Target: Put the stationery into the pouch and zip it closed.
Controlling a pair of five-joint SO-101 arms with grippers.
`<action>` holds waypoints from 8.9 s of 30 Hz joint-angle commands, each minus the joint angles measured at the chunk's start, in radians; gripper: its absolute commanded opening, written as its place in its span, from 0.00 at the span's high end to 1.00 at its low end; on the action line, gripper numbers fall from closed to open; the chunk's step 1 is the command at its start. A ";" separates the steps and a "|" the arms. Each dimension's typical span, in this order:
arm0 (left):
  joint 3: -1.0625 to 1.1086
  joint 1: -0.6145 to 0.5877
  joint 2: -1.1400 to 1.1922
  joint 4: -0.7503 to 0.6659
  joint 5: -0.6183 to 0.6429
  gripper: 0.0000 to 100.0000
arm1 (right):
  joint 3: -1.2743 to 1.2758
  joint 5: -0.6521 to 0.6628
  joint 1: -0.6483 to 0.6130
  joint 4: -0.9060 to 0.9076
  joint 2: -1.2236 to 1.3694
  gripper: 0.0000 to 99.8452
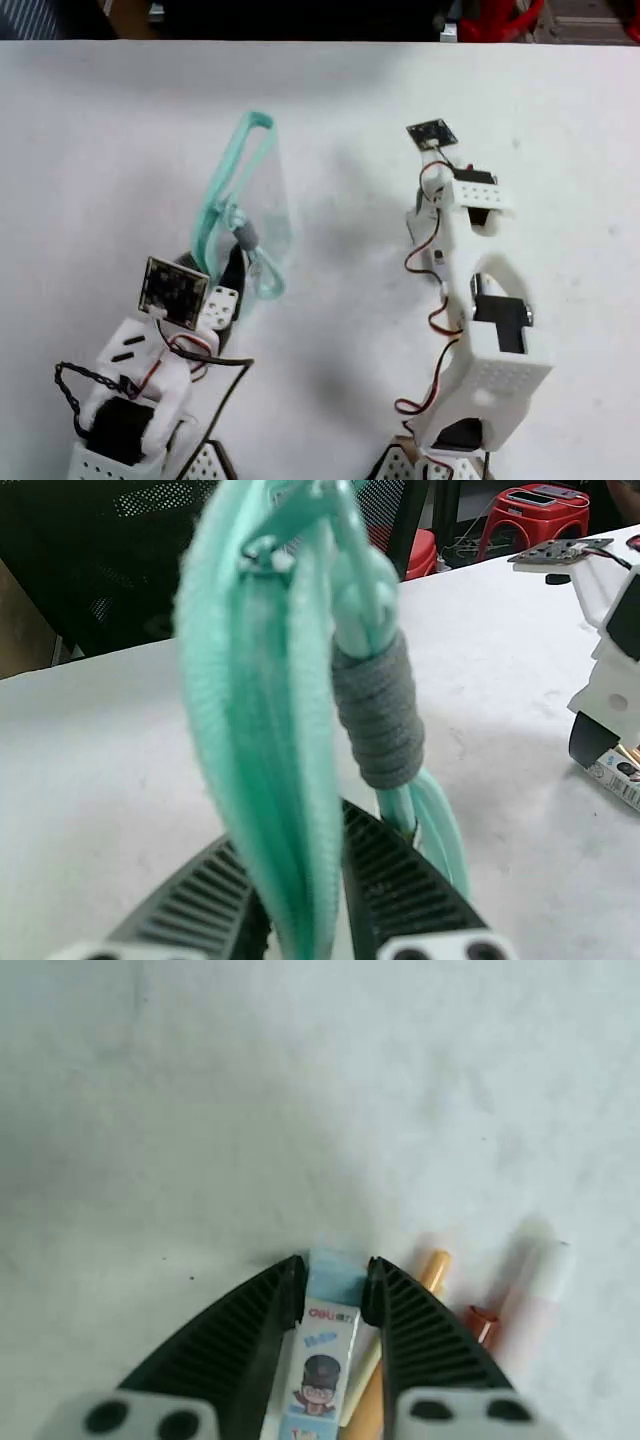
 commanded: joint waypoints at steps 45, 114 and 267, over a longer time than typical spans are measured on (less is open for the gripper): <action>0.000 -0.008 0.018 -0.014 -0.009 0.93 | -0.209 -0.324 -0.653 -0.403 -0.668 0.98; 0.015 -0.012 0.018 -0.032 -0.009 0.92 | -0.097 -0.012 0.099 0.002 0.042 0.88; 0.049 -0.012 0.018 -0.055 -0.002 0.83 | -0.517 0.137 0.142 0.214 0.329 0.98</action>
